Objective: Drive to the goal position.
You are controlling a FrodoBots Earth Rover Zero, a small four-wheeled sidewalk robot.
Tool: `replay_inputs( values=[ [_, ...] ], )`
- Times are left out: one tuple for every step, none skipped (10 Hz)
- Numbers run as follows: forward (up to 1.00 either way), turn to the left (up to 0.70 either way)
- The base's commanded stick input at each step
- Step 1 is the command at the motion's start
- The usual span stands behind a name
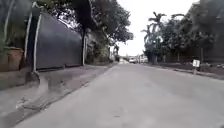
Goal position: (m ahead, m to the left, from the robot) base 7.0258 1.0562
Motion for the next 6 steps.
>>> replay_inputs(
  values=[
    [1.0,0.0],
    [1.0,0.0],
    [1.0,0.0],
    [1.0,0.0],
    [1.0,0.01],
    [1.0,0.05]
  ],
)
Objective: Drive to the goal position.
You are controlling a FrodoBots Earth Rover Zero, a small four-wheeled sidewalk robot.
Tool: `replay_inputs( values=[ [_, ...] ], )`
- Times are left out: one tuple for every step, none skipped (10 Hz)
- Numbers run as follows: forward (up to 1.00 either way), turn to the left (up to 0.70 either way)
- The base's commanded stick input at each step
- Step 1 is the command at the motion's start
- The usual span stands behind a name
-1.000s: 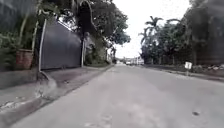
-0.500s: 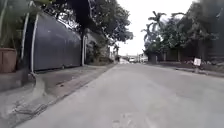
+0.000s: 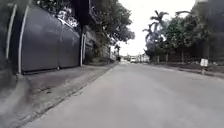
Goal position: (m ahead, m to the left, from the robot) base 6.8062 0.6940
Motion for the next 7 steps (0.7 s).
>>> replay_inputs(
  values=[
    [1.0,0.08],
    [1.0,0.09],
    [1.0,0.1],
    [1.0,0.01],
    [1.0,-0.3],
    [1.0,-0.3],
    [1.0,-0.23]
  ],
)
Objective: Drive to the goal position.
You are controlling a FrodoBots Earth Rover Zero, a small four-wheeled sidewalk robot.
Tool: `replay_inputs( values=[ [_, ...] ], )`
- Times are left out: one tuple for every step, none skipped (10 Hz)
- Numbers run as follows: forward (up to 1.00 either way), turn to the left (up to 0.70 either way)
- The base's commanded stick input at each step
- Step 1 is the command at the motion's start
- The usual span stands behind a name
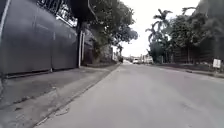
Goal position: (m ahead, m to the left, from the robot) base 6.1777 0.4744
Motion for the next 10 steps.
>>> replay_inputs(
  values=[
    [1.0,-0.17],
    [1.0,-0.11],
    [1.0,-0.04],
    [1.0,0.0],
    [1.0,0.0],
    [1.0,0.0],
    [1.0,0.03],
    [1.0,0.09],
    [1.0,0.06],
    [1.0,-0.12]
  ],
)
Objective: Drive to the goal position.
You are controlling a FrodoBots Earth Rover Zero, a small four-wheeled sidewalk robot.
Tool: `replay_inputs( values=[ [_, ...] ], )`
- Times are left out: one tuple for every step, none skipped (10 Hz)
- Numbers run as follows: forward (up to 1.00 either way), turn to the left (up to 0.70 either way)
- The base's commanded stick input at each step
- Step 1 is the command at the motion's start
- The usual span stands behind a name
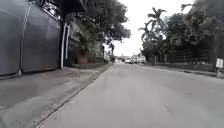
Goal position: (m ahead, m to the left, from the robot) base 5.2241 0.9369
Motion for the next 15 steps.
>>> replay_inputs(
  values=[
    [1.0,-0.31],
    [1.0,-0.4],
    [1.0,-0.39],
    [1.0,-0.38],
    [1.0,-0.33],
    [1.0,-0.2],
    [1.0,-0.06],
    [1.0,0.0],
    [1.0,0.07],
    [1.0,0.13],
    [1.0,0.14],
    [1.0,0.14],
    [1.0,0.11],
    [1.0,0.07],
    [1.0,0.07]
  ],
)
